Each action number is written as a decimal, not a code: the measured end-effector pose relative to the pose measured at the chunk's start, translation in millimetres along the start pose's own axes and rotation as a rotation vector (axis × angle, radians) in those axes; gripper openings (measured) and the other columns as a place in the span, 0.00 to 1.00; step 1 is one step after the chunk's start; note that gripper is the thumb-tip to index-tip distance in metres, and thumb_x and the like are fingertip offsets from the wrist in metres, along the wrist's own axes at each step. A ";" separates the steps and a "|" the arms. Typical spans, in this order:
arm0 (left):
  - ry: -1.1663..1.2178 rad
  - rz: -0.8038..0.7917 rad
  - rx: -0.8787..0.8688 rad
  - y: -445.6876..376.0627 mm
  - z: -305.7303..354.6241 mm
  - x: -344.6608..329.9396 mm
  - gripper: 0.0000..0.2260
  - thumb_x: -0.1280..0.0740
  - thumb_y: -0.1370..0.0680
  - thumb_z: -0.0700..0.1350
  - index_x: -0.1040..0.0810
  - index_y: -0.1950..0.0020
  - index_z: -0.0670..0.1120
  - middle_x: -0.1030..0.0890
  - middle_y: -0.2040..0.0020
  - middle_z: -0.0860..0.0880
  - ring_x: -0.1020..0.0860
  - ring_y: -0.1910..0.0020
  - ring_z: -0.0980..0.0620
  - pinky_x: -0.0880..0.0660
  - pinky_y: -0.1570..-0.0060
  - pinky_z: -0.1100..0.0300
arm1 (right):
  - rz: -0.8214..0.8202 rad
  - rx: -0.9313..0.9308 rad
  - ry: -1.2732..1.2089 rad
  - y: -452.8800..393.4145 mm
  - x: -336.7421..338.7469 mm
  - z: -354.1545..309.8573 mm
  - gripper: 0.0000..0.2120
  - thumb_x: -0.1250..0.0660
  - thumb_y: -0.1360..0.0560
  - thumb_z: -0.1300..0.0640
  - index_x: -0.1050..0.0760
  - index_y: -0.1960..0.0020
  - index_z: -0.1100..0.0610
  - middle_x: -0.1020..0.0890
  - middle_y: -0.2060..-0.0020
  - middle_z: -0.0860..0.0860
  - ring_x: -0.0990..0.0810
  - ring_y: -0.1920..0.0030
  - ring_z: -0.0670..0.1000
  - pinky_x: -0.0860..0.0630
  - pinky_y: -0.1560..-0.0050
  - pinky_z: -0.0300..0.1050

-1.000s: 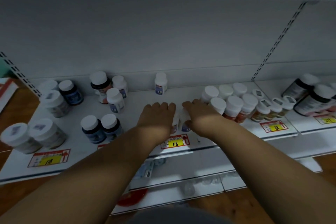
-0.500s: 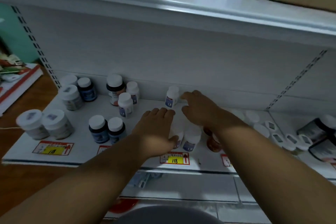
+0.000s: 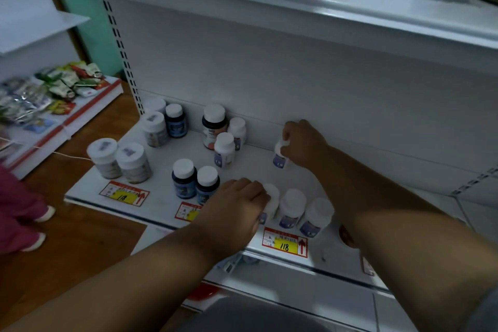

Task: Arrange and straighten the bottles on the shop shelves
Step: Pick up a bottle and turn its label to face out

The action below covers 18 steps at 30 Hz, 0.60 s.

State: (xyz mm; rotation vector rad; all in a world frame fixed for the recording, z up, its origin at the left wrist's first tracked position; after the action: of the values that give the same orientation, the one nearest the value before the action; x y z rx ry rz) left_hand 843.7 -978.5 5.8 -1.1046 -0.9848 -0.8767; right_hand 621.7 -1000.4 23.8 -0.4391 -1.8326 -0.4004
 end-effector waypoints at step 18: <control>-0.120 0.108 -0.070 -13.8 -5.2 -7.8 0.09 0.28 0.39 0.38 0.24 0.61 0.43 0.25 0.63 0.44 0.27 0.66 0.44 0.34 0.65 0.56 | -0.159 0.189 -0.052 51.6 -15.8 -22.9 0.10 0.32 0.28 0.58 0.28 0.50 0.50 0.31 0.53 0.50 0.29 0.56 0.49 0.35 0.57 0.41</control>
State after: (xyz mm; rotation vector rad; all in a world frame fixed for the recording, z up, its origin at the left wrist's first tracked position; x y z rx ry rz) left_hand 829.4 -986.0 1.8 -1.2701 -0.9894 -0.7689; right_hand 670.2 -967.9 18.1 -0.1758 -1.9420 -0.3229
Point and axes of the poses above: each hand's wrist, its own y-axis away from the middle knuckle, its own x-axis out of the back of the hand, z = x × y, the point moved 3 cm from there along -y, towards the middle knuckle
